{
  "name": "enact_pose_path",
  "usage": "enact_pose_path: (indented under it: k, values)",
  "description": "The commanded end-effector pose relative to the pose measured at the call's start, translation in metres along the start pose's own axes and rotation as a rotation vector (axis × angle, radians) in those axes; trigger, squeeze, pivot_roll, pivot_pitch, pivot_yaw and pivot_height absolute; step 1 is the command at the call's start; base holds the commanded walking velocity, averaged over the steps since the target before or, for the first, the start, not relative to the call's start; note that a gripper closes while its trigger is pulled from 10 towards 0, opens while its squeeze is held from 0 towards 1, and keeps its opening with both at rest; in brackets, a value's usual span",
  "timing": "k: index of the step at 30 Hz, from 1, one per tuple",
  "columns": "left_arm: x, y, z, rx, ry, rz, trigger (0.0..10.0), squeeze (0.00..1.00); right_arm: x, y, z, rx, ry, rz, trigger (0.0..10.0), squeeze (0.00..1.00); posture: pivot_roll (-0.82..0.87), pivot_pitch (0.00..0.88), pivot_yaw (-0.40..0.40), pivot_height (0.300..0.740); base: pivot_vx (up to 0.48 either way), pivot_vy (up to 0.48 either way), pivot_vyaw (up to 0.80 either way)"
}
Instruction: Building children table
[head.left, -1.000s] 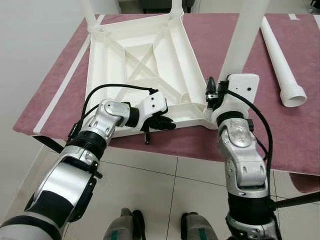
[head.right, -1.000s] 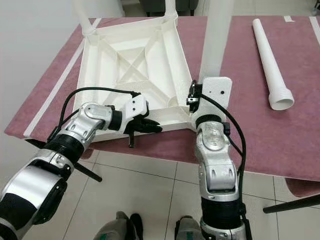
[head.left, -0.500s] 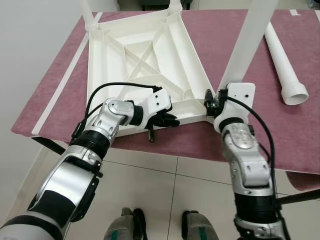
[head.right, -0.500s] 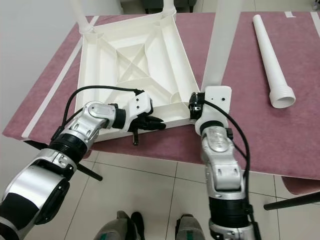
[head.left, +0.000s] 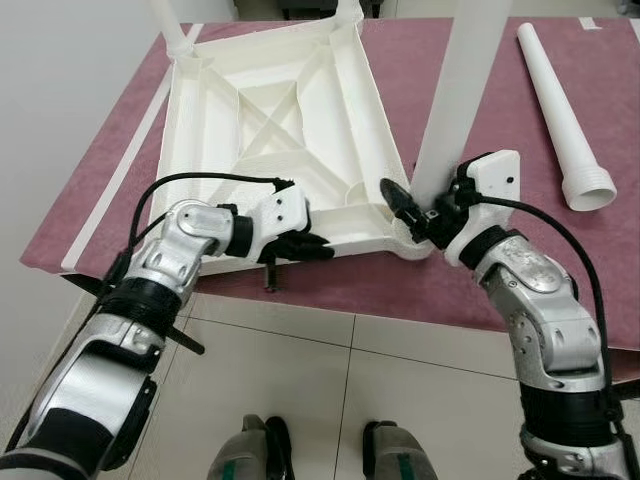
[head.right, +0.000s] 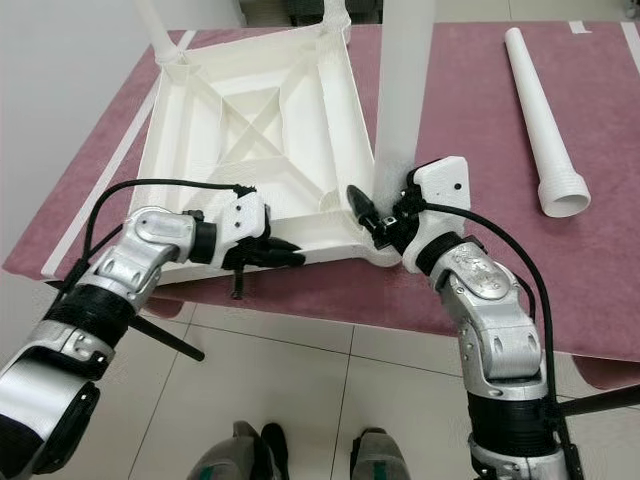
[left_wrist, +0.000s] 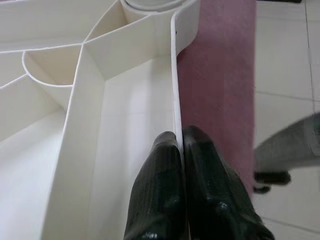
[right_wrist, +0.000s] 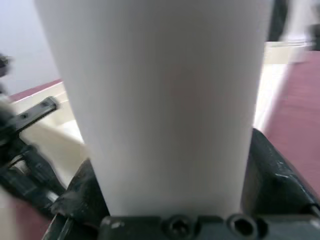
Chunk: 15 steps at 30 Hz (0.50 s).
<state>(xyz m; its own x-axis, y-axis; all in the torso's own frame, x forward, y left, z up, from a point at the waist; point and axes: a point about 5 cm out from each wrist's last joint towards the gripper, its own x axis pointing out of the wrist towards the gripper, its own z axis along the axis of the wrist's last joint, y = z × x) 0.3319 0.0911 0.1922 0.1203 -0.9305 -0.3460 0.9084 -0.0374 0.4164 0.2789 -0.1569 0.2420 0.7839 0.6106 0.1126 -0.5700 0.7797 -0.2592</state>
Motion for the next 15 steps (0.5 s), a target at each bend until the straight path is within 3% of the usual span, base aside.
enact_pose_path:
  k: [1,5,6,8,9,15]
  values:
    - [-0.008,-0.008,0.011,0.061,-0.045,-0.13,0.0,0.0,-0.001,0.011,0.001,0.021,-0.005,0.123,10.0,0.0,-0.13,0.166,0.151,0.74,0.0,0.0,0.0]
    - [-0.012,-0.011,0.008,0.056,-0.035,-0.14,0.0,0.0,-0.002,0.013,-0.001,0.02,0.001,0.167,10.0,0.0,-0.13,0.163,0.147,0.74,0.0,0.0,0.0]
    - [-0.013,-0.011,0.008,0.053,-0.034,-0.137,0.0,0.0,-0.003,0.014,-0.002,0.022,0.007,0.19,2.8,0.0,-0.13,0.163,0.147,0.74,0.0,0.0,0.0]
    - [-0.013,-0.011,0.008,0.053,-0.034,-0.137,0.0,0.0,-0.003,0.014,-0.002,0.022,0.007,0.19,2.8,0.0,-0.13,0.163,0.147,0.74,0.0,0.0,0.0]
    - [-0.014,-0.01,0.008,0.051,-0.034,-0.132,0.0,0.0,-0.004,0.015,-0.004,0.027,0.011,0.211,0.0,0.0,-0.13,0.163,0.147,0.74,0.0,0.0,0.0]
    - [-0.013,-0.008,0.012,0.045,-0.048,-0.11,0.0,0.0,-0.005,0.015,-0.009,0.045,0.026,0.228,0.0,0.0,-0.13,0.165,0.15,0.74,0.0,0.0,0.0]
